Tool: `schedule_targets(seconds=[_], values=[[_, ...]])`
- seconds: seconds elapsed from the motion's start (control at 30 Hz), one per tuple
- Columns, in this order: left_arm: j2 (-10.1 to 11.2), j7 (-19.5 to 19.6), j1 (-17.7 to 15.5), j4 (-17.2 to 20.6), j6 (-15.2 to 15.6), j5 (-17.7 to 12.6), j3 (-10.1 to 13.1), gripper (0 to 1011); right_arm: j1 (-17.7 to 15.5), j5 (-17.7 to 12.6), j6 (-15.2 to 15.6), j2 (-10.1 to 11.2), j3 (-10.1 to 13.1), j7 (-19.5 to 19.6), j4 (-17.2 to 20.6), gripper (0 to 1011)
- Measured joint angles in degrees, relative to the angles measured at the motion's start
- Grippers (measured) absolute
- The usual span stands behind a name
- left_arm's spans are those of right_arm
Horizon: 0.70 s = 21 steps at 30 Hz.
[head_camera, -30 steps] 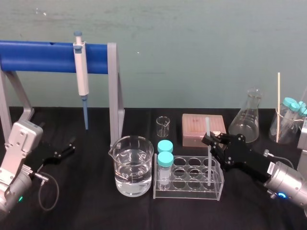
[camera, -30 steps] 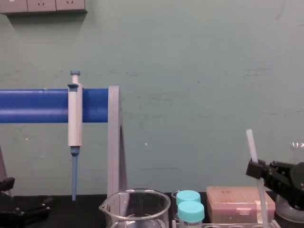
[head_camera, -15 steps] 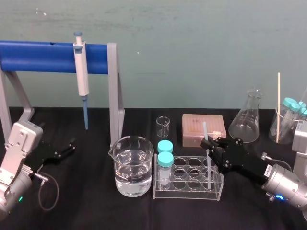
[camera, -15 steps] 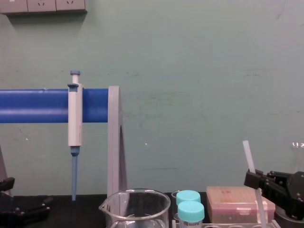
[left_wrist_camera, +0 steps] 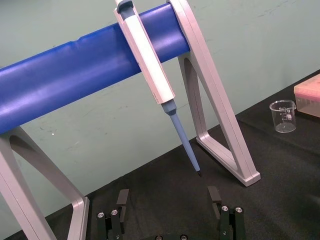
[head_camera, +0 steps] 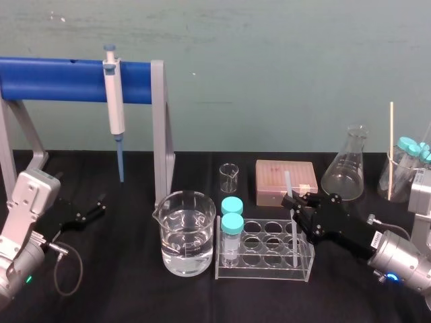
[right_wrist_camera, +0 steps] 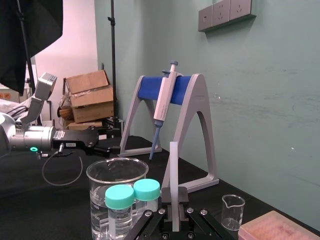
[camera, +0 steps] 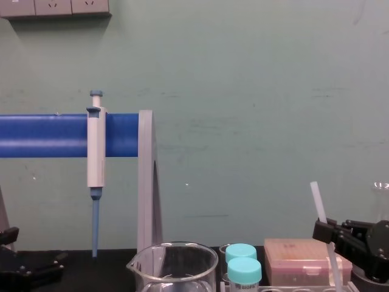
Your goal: Pick up the stirring rod with one hand, then place it down.
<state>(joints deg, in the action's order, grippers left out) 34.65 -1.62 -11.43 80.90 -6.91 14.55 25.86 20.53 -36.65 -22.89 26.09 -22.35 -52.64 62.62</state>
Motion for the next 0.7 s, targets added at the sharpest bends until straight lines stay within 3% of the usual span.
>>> schedule_targets(seconds=[0.23,0.27,0.33,0.4,0.7], values=[[0.0,0.0,0.0,0.0,0.0,0.0,0.0,1000,0.0,-0.14,0.0,0.0,0.03,-0.12,0.0,214],[0.0,0.0,0.0,0.0,0.0,0.0,0.0,1000,0.0,-0.16,0.0,0.0,0.03,-0.14,0.0,282],[0.0,0.0,0.0,0.0,0.0,0.0,0.0,1000,0.0,-0.17,0.0,0.0,0.03,-0.17,0.0,300],[0.0,0.0,0.0,0.0,0.0,0.0,0.0,1000,0.0,-0.19,0.01,0.0,0.03,-0.2,0.0,403],[0.0,0.0,0.0,0.0,0.0,0.0,0.0,1000,0.0,-0.23,0.02,0.0,0.03,-0.29,0.0,665]])
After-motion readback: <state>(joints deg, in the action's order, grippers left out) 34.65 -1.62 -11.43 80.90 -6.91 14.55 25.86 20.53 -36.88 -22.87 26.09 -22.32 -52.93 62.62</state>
